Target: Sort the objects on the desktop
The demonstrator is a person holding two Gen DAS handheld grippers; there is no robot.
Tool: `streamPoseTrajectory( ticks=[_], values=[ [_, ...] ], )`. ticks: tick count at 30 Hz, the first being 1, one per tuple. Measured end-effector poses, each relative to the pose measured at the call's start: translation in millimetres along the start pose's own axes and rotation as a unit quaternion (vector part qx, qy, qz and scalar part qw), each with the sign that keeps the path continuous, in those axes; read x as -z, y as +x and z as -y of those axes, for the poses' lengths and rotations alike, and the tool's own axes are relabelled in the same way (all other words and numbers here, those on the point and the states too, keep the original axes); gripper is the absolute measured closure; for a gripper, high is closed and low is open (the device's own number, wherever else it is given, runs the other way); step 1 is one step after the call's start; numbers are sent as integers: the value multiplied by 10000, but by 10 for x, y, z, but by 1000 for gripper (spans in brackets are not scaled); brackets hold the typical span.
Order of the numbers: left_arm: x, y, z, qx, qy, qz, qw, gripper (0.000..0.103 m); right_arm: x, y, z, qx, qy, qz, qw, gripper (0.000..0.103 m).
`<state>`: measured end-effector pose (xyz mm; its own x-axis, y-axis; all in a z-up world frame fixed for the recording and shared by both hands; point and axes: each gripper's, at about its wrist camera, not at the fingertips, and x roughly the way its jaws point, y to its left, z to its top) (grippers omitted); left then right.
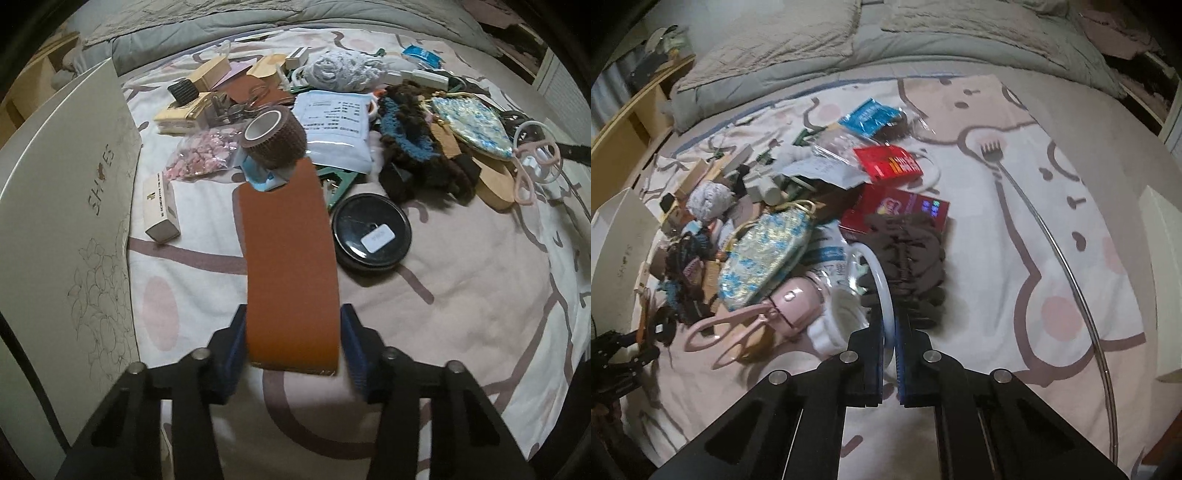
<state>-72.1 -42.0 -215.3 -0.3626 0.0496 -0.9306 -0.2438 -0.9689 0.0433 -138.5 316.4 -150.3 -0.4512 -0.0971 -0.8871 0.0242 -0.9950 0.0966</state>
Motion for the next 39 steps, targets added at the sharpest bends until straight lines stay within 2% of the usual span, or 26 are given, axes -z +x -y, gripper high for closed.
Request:
streamPoseTrajectory(
  ticks=[13, 20, 29, 32, 36, 39],
  values=[
    [119, -101, 39, 151, 201, -14, 9997, 57, -14, -449, -196, -603, 128, 411, 9973, 97],
    [248, -183, 89, 311, 259, -55, 9992, 57, 52, -590, -241, -846, 223, 414, 9953, 97],
    [435, -288, 244, 544, 438, -97, 9975, 57, 339, -514, -492, -1312, 121, -159, 9912, 97],
    [472, -307, 297, 608, 471, -100, 9970, 57, 483, -418, -681, -1605, -12, -520, 9857, 97],
    [492, -335, 347, 684, 511, -72, 9963, 57, 644, -284, -883, -2205, -25, -953, 9707, 97],
    [492, -314, 368, 658, 548, -84, 9963, 58, 708, -203, -993, -2239, -206, -1078, 9684, 97]
  ],
)
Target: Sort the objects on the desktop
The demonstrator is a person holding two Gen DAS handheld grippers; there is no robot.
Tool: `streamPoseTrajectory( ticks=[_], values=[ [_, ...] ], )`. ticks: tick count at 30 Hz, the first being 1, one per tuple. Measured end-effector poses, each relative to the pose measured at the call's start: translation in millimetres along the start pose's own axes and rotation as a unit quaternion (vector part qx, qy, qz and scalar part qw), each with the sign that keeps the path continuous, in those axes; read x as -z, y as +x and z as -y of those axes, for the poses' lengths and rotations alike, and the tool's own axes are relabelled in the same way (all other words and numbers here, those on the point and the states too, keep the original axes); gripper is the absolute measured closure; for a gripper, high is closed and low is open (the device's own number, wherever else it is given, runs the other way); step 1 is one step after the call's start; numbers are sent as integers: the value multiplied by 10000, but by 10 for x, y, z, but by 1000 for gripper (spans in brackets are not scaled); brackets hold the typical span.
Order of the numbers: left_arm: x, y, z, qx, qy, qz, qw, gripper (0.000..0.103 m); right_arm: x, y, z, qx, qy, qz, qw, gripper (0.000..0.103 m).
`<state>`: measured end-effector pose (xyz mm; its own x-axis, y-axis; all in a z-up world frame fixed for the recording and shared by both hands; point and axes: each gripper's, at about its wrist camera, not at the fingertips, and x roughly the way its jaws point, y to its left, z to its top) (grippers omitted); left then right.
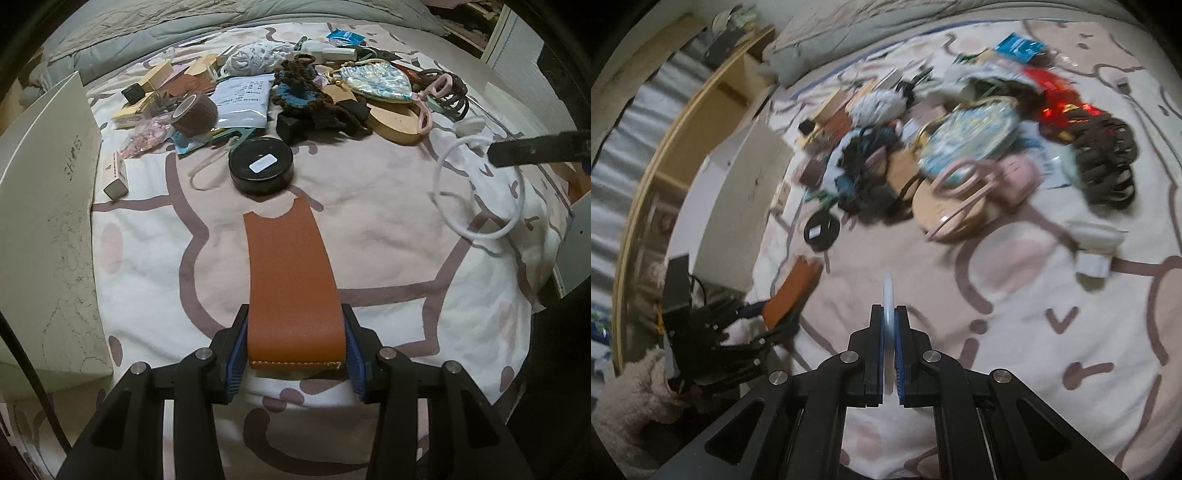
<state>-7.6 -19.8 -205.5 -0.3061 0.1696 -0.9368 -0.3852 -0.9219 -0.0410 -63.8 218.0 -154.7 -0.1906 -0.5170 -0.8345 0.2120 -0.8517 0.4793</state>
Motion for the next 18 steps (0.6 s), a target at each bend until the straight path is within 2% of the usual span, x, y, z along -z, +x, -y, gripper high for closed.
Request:
streamPoseTrajectory(
  ticks=[8, 10, 12, 18],
  values=[
    [-24, 46, -15, -7, -8, -18, 10000, 57, -34, 161, 157, 735, -146, -94, 9971, 97],
    [-36, 60, -35, 46, -57, -51, 10000, 51, -46, 196, 229, 837, -136, -110, 9963, 97],
    [-46, 59, -46, 106, -110, -44, 9999, 39, -47, 225, 295, 859, -104, -140, 9962, 97],
    [-54, 63, -46, -7, -140, 129, 9998, 37, -4, 238, 297, 916, -378, 127, 9950, 97]
  ],
)
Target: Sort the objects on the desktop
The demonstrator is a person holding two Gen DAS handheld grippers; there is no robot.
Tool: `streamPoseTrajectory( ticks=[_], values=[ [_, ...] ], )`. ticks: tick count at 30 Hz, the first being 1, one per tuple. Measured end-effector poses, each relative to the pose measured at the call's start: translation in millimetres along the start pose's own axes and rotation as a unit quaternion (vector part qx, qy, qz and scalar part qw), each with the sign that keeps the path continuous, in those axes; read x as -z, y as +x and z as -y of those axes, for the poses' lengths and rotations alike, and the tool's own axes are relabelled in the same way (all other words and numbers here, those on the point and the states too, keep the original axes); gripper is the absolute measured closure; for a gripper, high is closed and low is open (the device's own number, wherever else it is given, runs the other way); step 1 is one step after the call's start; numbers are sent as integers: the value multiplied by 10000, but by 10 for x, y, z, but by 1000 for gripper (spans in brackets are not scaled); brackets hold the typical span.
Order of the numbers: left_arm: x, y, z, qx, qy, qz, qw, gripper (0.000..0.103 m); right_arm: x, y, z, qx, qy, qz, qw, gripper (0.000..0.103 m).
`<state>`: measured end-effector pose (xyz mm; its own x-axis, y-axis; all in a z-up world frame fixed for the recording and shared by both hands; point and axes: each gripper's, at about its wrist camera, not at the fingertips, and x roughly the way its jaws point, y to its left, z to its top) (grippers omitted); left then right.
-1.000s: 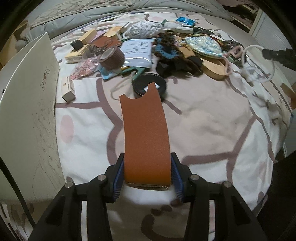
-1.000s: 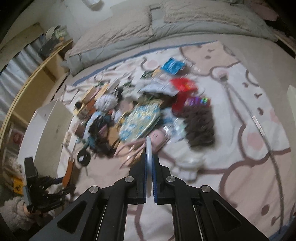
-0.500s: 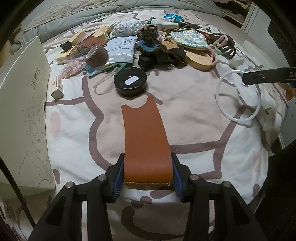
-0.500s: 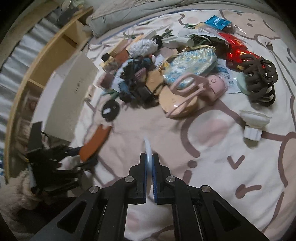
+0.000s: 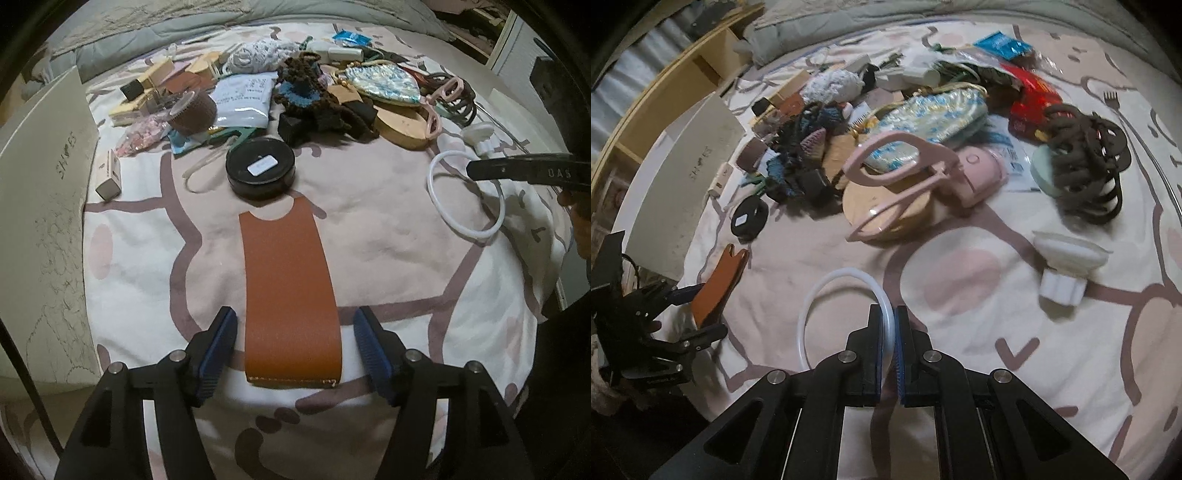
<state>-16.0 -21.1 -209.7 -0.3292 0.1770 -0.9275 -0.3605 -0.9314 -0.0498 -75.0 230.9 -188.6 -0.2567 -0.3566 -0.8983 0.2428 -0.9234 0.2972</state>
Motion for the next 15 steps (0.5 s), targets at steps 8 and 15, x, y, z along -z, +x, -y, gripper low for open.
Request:
streamPoseTrajectory(
  ticks=[8, 15],
  values=[
    [4, 24, 21, -157, -34, 341, 9993, 35, 140, 20, -45, 56, -246, 330, 9991, 23],
    [13, 82, 28, -259, 39, 584, 9980, 24, 326, 65, -338, 123, -1132, 849, 9899, 0]
  ],
)
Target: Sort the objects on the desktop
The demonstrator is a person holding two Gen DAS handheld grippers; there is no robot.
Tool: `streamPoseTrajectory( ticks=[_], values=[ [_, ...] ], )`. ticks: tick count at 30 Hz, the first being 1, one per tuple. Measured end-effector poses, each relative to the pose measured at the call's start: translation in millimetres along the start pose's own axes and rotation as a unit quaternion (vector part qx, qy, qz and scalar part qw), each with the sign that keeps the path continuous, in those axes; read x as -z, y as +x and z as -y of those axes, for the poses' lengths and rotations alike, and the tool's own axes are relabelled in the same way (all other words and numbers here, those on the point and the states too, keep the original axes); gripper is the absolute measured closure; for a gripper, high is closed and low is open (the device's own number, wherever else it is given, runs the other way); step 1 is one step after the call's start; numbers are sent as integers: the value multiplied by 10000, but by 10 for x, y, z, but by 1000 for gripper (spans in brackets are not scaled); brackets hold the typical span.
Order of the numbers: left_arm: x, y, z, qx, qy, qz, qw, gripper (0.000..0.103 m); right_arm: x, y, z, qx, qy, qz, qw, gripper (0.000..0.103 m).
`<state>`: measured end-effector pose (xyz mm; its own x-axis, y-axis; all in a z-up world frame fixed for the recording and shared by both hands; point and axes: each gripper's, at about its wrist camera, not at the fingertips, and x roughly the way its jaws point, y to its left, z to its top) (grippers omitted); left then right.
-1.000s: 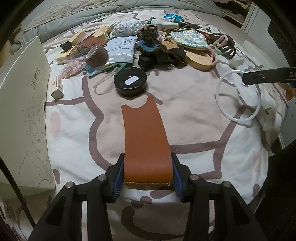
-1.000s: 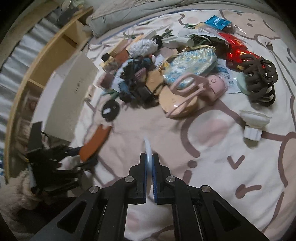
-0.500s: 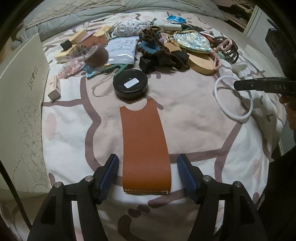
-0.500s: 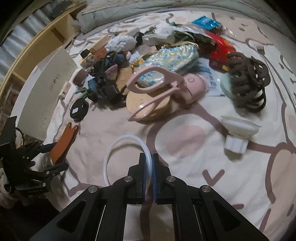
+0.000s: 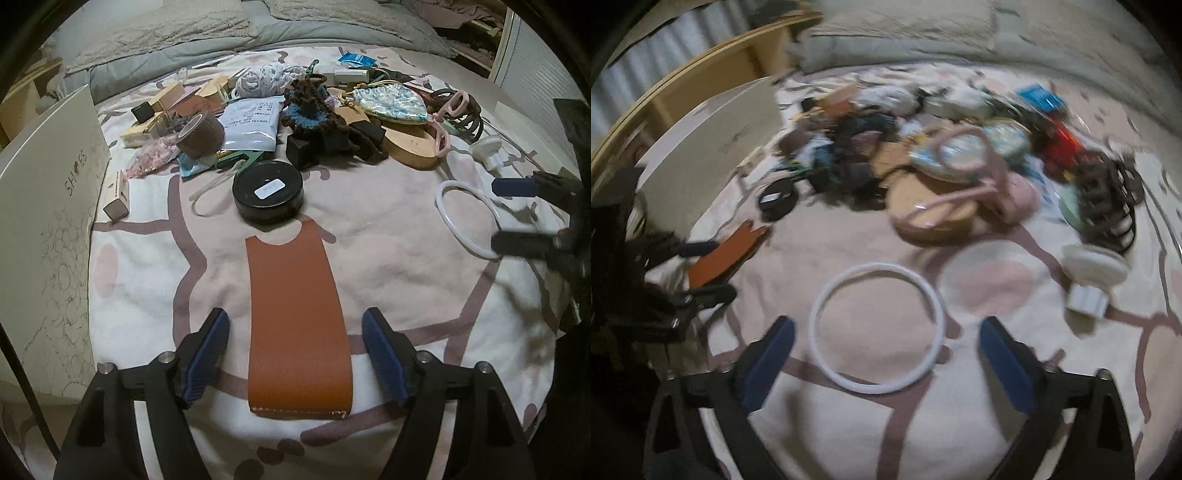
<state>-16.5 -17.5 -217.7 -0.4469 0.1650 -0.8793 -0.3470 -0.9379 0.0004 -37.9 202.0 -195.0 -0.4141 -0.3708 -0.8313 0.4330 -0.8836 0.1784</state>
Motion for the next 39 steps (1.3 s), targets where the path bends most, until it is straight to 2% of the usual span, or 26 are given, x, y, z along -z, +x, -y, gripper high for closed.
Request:
streamPoseTrajectory(
  ticks=[5, 8, 12, 21, 32, 39],
  values=[
    [-4, 55, -29, -41, -85, 43, 9999, 12, 50, 128, -108, 231, -316, -82, 9992, 0],
    [-6, 87, -58, -62, -141, 22, 9999, 5, 50, 200, -79, 414, -327, -64, 9986, 0],
    [-16, 120, -72, -12, -152, -1, 9999, 0, 66, 242, -27, 416, -248, -42, 9988, 0],
    [-3, 140, -72, -29, -198, 67, 9998, 0, 135, 283, -86, 691, -356, 88, 9969, 0],
    [-24, 124, -82, -28, -272, 23, 9996, 0, 136, 303, -79, 695, -252, 193, 9971, 0],
    [-31, 93, -92, 76, -383, 18, 9992, 6, 125, 311, -73, 693, -256, 196, 9971, 0]
  ],
)
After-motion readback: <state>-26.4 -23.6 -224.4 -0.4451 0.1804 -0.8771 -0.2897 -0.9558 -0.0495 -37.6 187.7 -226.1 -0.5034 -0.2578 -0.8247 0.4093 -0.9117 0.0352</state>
